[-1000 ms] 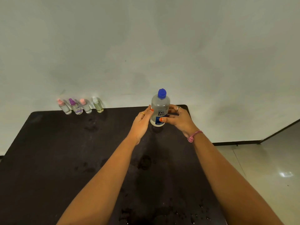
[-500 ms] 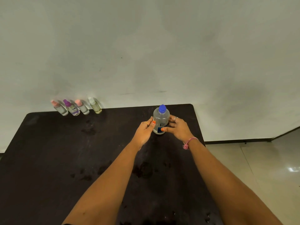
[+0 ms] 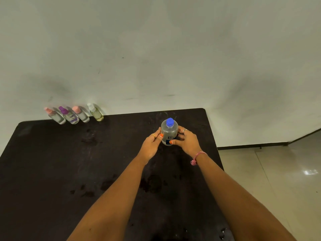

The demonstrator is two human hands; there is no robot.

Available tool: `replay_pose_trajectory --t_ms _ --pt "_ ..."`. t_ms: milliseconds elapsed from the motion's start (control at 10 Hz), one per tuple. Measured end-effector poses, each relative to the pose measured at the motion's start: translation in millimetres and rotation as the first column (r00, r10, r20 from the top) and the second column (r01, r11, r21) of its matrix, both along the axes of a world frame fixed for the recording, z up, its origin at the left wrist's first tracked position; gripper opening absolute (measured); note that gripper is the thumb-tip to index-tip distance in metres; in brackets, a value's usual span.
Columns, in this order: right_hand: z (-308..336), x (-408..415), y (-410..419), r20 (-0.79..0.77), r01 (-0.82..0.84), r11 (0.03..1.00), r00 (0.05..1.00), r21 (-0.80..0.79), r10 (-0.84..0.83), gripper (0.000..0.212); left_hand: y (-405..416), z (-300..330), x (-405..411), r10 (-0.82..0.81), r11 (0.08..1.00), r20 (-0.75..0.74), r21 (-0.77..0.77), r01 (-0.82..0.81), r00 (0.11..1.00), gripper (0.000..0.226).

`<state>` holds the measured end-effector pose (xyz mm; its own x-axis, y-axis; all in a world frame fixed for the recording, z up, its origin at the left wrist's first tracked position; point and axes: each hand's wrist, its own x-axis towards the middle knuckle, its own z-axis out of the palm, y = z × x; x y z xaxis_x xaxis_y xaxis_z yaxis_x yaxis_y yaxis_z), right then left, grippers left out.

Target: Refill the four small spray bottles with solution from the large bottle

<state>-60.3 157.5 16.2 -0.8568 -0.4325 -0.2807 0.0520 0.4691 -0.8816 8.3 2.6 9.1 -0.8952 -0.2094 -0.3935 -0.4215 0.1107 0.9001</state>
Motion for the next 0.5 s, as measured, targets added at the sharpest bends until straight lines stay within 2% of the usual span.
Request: replay_pose_trajectory --t_ms 400,500 --pt "-5.7 8.4 -9.3 0.015 0.118 0.993 0.993 0.018 -0.119 0.072 7.8 5.8 2.6 -0.002 1.000 0.025 0.021 0.002 1.000 0.055" --pt "-2.7 14.6 -11.3 0.055 0.204 0.979 0.977 0.021 -0.205 0.077 7.8 11.0 10.9 -0.010 0.995 0.031 -0.094 0.013 0.999 0.056"
